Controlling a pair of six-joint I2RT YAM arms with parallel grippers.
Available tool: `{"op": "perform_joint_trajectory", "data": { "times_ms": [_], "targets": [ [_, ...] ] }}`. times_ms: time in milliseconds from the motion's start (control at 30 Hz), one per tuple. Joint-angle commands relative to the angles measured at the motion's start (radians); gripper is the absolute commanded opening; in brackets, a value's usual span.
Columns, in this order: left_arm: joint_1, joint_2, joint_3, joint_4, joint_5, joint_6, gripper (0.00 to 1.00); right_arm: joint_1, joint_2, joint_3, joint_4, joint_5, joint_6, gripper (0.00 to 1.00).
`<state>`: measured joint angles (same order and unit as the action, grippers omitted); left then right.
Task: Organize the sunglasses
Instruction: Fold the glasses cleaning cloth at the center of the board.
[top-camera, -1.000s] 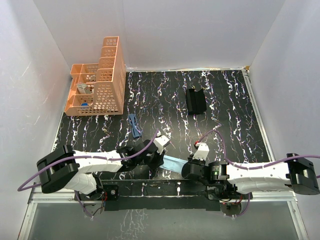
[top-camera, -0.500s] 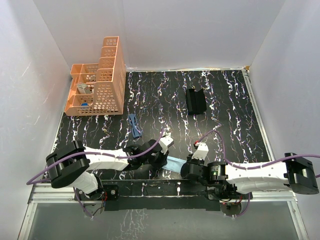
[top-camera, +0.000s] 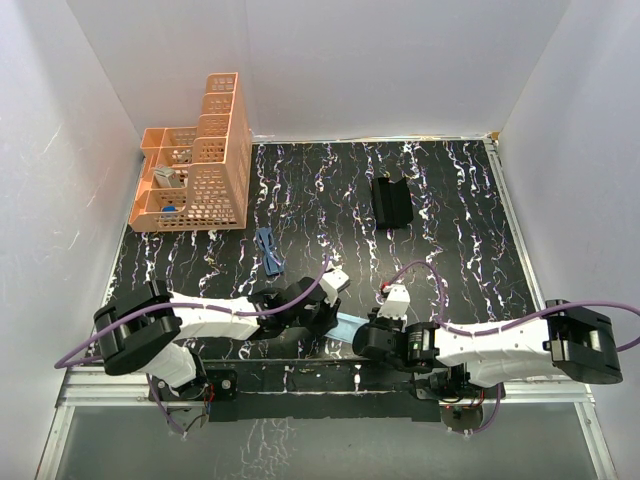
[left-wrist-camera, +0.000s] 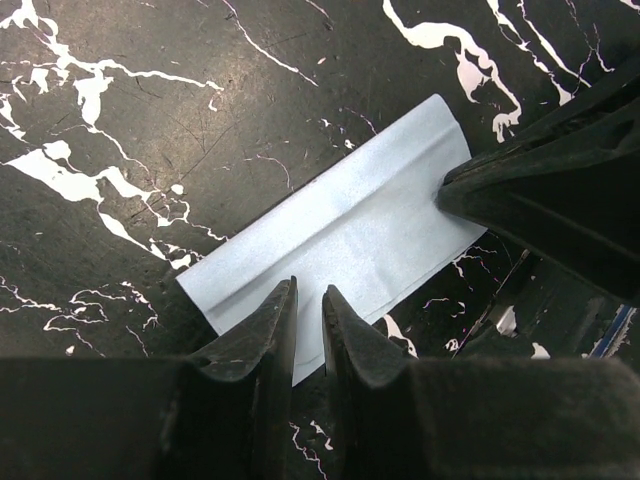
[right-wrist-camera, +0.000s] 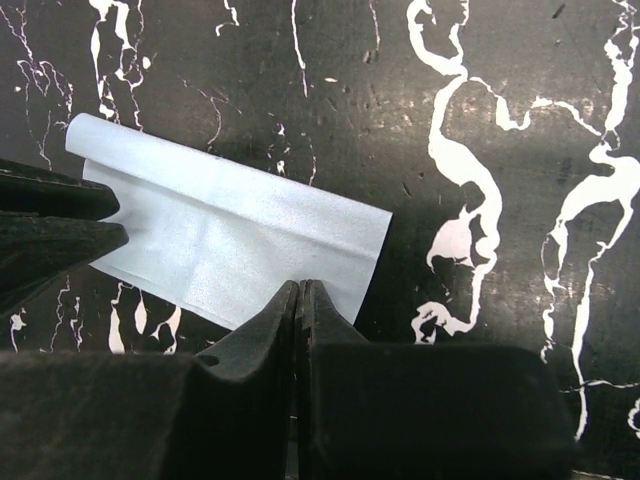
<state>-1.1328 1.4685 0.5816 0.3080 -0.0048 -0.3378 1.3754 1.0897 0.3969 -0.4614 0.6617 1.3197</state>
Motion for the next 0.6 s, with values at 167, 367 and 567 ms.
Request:
{"op": "perform_joint_trajectory", "data": {
  "times_ms": [167,367,567],
  "targets": [
    [-0.005,0.018,0.018,0.035,0.003,-0.014,0.16,-0.028,0.001,0.027,0.063,0.022,-0.034,0.0],
    [-0.008,0.036,0.01,0.03,0.005,-0.022,0.15,-0.033,0.006,0.02,0.051,-0.002,-0.032,0.0],
    [-0.016,0.005,-0.018,-0.01,-0.004,-0.035,0.12,-0.033,0.009,0.016,0.047,-0.014,-0.026,0.0]
  ]
}}
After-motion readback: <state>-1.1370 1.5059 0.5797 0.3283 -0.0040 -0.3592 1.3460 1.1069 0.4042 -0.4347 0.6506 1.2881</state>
